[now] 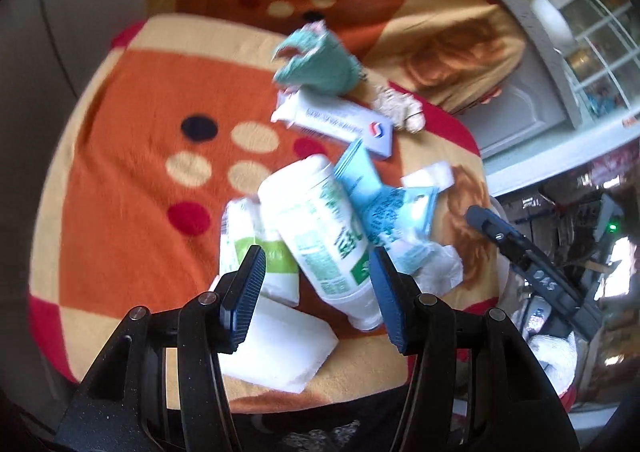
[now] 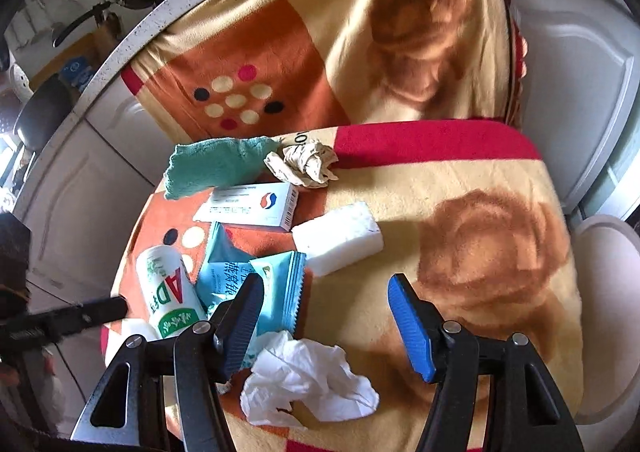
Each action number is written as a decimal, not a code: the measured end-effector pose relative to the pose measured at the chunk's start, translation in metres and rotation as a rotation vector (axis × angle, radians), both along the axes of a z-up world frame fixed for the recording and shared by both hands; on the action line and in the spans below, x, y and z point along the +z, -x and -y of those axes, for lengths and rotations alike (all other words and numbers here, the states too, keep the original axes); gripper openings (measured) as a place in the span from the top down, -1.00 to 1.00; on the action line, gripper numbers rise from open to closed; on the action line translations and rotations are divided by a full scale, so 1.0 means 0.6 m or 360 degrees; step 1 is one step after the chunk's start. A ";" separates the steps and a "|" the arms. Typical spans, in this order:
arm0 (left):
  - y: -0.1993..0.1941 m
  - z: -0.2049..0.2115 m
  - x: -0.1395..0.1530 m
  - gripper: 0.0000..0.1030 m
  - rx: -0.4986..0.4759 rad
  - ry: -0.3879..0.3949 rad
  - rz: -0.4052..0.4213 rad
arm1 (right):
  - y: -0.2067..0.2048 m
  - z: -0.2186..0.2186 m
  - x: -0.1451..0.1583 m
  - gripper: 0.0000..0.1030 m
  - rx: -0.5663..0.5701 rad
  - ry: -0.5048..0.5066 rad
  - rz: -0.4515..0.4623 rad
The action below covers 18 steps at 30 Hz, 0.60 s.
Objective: Collect trash
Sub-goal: 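Grasp the white bottle with the left tool while the right tool grasps the white sponge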
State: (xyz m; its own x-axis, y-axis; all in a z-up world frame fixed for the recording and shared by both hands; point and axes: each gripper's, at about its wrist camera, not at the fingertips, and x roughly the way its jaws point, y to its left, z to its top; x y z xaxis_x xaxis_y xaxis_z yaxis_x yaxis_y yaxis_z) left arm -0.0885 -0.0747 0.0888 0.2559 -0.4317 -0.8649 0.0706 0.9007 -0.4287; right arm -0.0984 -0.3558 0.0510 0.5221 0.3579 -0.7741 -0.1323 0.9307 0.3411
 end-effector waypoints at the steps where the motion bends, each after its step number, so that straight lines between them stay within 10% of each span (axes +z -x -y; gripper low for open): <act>1: -0.003 0.002 -0.008 -0.02 0.0015 0.0000 -0.0021 | -0.003 0.000 -0.001 -0.21 0.0000 -0.0007 -0.0001; 18: -0.065 0.096 -0.062 -0.03 -0.0001 -0.0120 -0.0054 | -0.079 0.035 -0.062 -0.38 -0.0270 -0.0353 -0.0238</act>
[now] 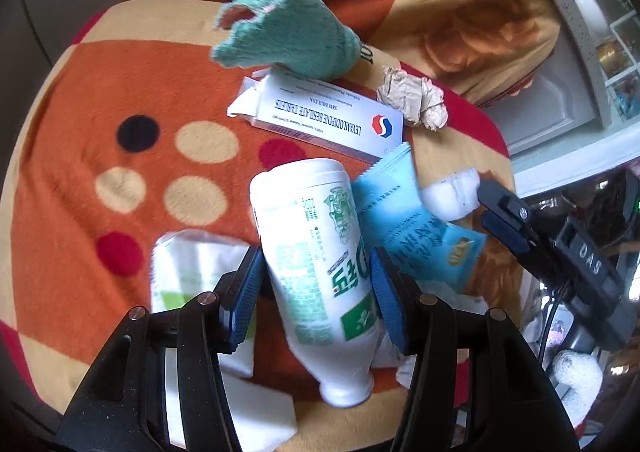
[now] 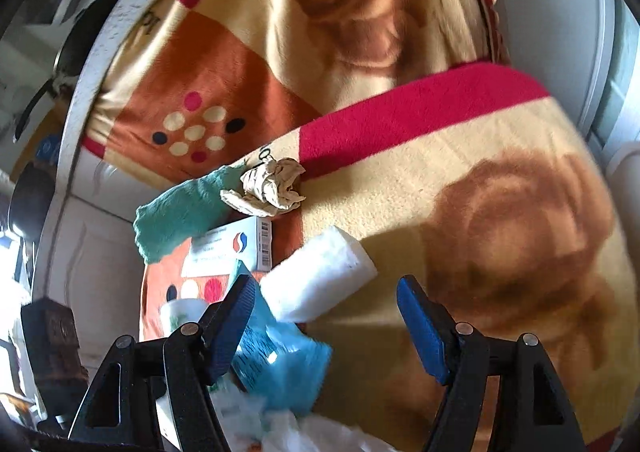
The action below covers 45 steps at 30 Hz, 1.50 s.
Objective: Collect trash
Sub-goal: 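Grasp the white bottle with the left tool while the right tool grasps the white sponge, then carry the bottle and sponge over the white bin and release both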
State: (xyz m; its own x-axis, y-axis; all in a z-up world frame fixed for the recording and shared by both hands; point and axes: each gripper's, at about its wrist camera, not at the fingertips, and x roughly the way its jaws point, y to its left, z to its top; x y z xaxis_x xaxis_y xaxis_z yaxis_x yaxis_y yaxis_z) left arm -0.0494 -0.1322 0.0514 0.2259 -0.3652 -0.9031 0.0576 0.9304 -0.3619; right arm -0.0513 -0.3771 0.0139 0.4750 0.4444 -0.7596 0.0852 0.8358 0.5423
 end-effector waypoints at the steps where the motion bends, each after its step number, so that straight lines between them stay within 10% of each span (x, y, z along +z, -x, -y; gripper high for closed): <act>1: -0.004 0.005 -0.005 -0.03 -0.0008 -0.0013 -0.0009 | -0.005 -0.003 -0.004 -0.38 -0.0005 -0.0022 -0.0020; 5: -0.014 0.023 -0.021 -0.02 -0.0058 -0.0035 -0.0032 | -0.026 -0.016 -0.029 -0.34 -0.0041 -0.0087 -0.0117; 11: -0.011 0.018 -0.017 0.06 -0.0097 0.0018 -0.0010 | -0.011 -0.013 -0.004 0.26 0.0011 -0.0042 0.0001; 25: 0.022 0.017 0.132 0.06 -0.0177 0.0097 0.0336 | 0.072 0.032 0.122 0.29 0.0069 -0.0001 0.0360; 45: 0.063 0.277 0.200 0.06 -0.0597 0.0186 0.0481 | 0.216 0.247 0.141 0.30 -0.0243 0.0247 0.0343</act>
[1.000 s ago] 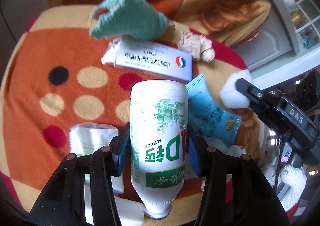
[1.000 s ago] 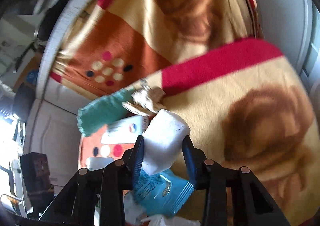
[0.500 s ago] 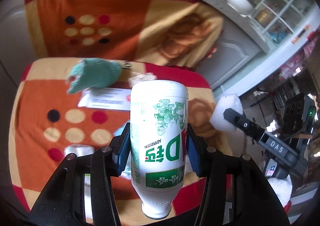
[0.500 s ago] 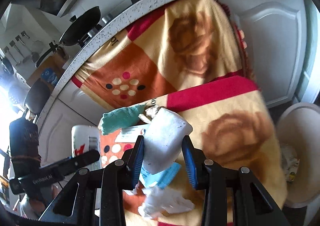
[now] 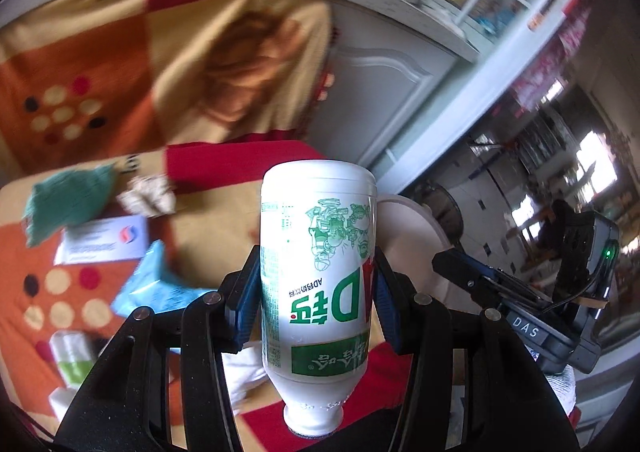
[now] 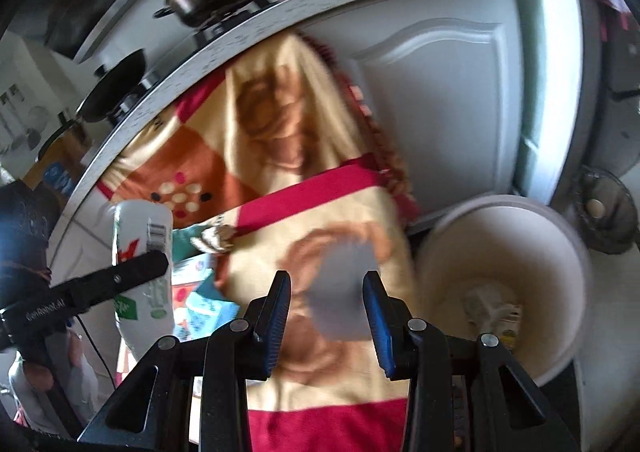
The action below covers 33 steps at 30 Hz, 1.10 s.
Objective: Collect trash
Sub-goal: 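Carry the bottle and sponge over the white bin and release both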
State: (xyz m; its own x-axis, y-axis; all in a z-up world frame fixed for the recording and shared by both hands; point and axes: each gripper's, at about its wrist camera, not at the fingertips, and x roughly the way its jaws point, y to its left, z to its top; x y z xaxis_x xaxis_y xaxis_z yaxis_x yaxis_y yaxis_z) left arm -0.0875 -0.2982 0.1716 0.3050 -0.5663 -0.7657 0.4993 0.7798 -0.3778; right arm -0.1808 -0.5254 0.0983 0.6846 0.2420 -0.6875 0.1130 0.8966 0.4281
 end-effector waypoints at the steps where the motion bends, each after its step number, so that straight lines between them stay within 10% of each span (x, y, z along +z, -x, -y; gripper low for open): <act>1: 0.002 0.015 0.001 0.06 -0.0023 -0.0007 0.0006 | 0.006 0.014 -0.002 0.30 -0.0025 0.0000 -0.0004; 17: 0.000 0.137 -0.039 0.06 -0.0173 -0.0025 -0.0074 | 0.055 0.139 -0.089 0.44 -0.0250 -0.0120 -0.0148; 21: -0.002 0.168 -0.043 0.06 -0.0197 0.0000 -0.0088 | 0.067 0.147 -0.085 0.12 -0.0280 -0.0074 -0.0139; 33: 0.015 0.312 -0.101 0.06 -0.0339 -0.0040 -0.0084 | 0.091 0.184 -0.104 0.11 -0.0354 -0.0126 -0.0188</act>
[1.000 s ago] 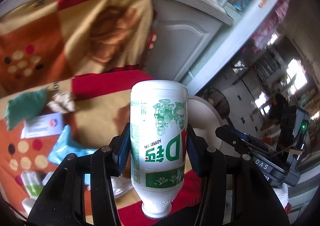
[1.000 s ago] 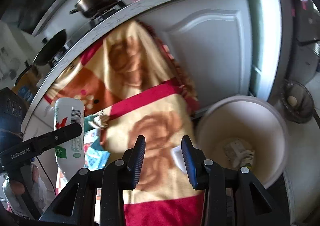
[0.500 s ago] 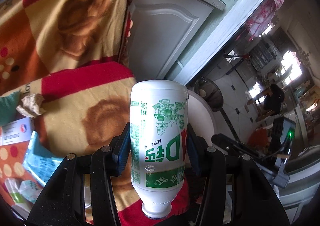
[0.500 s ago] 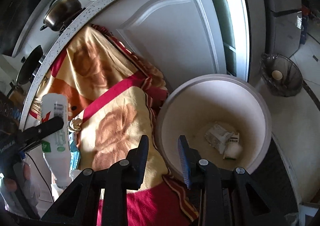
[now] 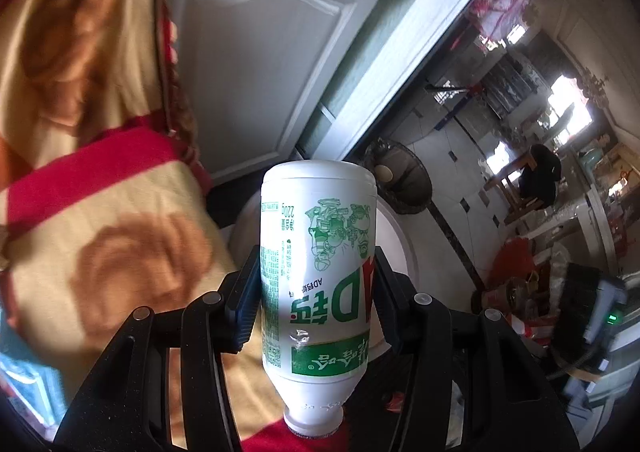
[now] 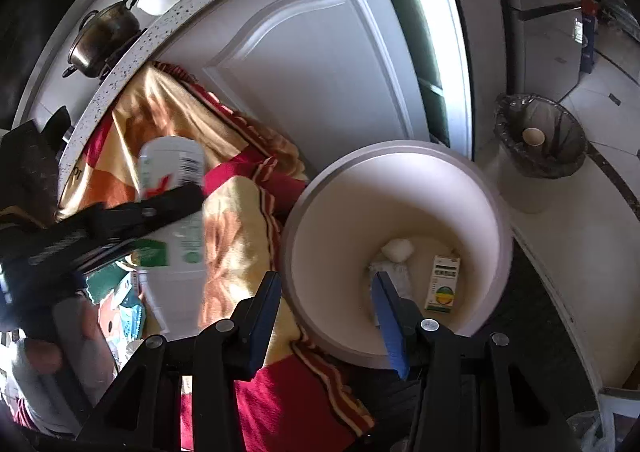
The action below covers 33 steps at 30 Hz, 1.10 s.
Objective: Collect trash
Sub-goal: 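Carry the bottle and sponge over the white bin and release both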
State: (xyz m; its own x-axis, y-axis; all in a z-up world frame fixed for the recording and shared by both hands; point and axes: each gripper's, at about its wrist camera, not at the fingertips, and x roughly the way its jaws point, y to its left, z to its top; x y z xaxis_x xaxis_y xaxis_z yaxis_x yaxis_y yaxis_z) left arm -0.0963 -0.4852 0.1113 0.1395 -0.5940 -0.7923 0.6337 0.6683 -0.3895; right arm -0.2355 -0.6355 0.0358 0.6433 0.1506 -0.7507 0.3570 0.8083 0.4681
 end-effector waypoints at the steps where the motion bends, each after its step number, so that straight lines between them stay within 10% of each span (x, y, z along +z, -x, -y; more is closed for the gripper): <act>1: 0.001 0.008 -0.008 0.06 -0.0005 0.0005 -0.0007 | 0.004 0.005 0.002 0.11 -0.0010 0.0010 -0.0002; 13: 0.006 0.057 -0.076 0.03 -0.0090 0.0006 -0.0073 | 0.030 0.032 -0.017 0.09 -0.0082 -0.0049 -0.0039; 33: 0.029 0.011 -0.047 -0.17 -0.0118 0.0020 -0.0061 | 0.014 0.002 0.007 0.00 -0.0037 -0.0040 0.0013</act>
State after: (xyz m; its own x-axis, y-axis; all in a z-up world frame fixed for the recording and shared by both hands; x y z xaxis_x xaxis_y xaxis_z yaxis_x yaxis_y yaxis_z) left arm -0.1136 -0.4917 0.0830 0.0643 -0.6117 -0.7884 0.6655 0.6150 -0.4229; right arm -0.2439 -0.6364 0.0399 0.6529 0.1545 -0.7415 0.3716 0.7877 0.4913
